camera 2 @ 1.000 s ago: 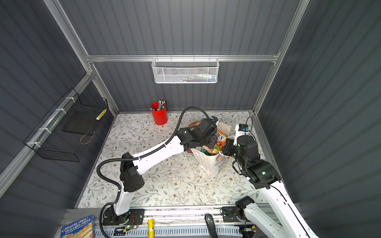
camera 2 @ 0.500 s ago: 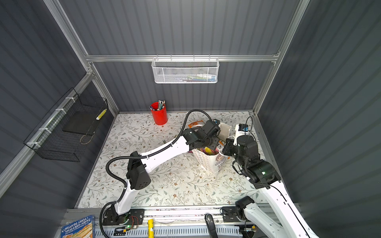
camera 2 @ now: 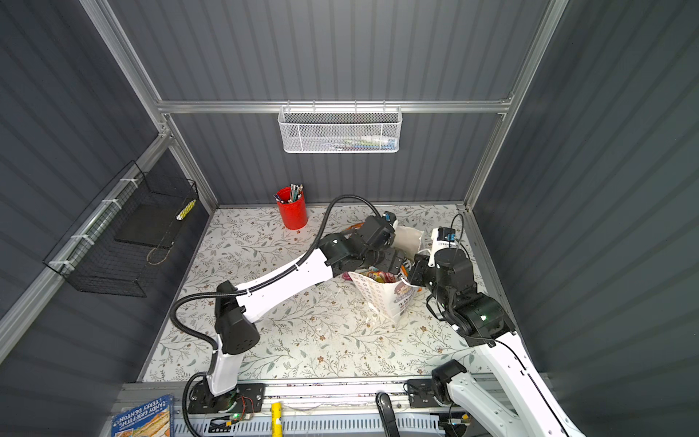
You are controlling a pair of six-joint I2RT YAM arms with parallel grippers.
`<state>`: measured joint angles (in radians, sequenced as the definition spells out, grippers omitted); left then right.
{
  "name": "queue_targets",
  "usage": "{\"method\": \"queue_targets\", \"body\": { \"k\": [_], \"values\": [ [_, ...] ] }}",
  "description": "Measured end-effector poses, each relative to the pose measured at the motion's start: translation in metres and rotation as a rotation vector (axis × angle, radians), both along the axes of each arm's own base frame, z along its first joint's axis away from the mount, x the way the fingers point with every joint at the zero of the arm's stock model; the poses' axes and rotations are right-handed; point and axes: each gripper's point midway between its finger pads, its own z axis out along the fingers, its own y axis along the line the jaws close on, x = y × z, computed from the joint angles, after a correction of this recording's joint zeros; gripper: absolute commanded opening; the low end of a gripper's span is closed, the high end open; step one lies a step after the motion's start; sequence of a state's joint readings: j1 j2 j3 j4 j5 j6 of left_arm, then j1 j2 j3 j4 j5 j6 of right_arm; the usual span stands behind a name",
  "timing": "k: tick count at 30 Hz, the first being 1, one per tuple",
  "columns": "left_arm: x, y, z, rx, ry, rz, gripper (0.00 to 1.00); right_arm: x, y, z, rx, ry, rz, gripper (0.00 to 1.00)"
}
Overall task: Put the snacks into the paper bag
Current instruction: 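Lower the Fox's packet into the bag and open the left gripper, then raise the left gripper from the bag and move to the green packet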
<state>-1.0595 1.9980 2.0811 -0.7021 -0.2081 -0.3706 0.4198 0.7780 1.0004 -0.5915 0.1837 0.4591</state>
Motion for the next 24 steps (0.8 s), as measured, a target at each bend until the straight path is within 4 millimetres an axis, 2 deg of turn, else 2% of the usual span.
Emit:
{"method": "queue_targets", "body": {
  "k": [6, 10, 15, 20, 24],
  "values": [
    [-0.019, 0.023, 0.073, -0.154, -0.059, -0.023, 1.0, 0.0, 0.0, 0.0, 0.0, 0.0, 0.0, 0.0],
    [-0.034, 0.039, 0.096, -0.216, -0.076, -0.045, 1.0, 0.0, 0.0, 0.0, 0.0, 0.0, 0.0, 0.0],
    [-0.052, 0.076, 0.103, -0.234, -0.097, -0.037, 1.0, 0.0, 0.0, 0.0, 0.0, 0.0, 0.0, 0.0],
    [-0.063, 0.136, 0.107, -0.242, -0.169, 0.063, 1.0, 0.0, 0.0, 0.0, 0.0, 0.0, 0.0, 0.0],
    [-0.066, 0.185, 0.095, -0.232, -0.204, 0.193, 1.0, 0.0, 0.0, 0.0, 0.0, 0.0, 0.0, 0.0]
  ]
}}
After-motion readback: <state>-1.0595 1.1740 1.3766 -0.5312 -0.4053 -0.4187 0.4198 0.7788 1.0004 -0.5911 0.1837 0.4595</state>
